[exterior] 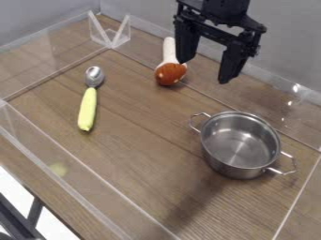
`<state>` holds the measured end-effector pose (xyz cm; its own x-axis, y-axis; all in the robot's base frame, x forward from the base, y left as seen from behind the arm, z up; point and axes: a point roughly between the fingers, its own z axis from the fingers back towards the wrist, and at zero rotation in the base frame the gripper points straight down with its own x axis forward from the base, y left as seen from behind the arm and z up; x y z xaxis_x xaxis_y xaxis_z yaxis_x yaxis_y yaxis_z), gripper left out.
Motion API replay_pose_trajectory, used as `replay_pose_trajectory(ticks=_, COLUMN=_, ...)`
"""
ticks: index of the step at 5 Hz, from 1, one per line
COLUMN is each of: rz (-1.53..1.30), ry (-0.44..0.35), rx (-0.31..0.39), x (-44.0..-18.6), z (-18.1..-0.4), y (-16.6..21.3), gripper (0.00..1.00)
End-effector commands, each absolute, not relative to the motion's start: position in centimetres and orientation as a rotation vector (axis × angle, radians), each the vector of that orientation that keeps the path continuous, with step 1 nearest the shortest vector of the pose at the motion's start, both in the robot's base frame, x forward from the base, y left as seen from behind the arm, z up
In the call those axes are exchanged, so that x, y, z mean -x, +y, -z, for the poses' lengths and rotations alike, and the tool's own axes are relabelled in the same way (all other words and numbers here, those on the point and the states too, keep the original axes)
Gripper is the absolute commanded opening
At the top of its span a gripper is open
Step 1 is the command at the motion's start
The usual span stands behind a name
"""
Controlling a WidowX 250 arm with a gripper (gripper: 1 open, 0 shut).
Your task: Remove the green spoon from inside the silver pot and place it on the table
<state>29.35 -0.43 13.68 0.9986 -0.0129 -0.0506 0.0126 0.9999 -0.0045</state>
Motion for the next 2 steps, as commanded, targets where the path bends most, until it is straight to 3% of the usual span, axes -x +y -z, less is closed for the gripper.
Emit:
replay_pose_trajectory(ticks=1, rz=0.087, ry=0.05, rx=-0.005, x=-29.6, z=-14.1, y=1.2, gripper=1.0)
replay_pose_trajectory(ticks=2, rz=0.191, ry=0.043, rx=-0.021, x=-30.3, z=-12.9, y=3.0, gripper=1.0)
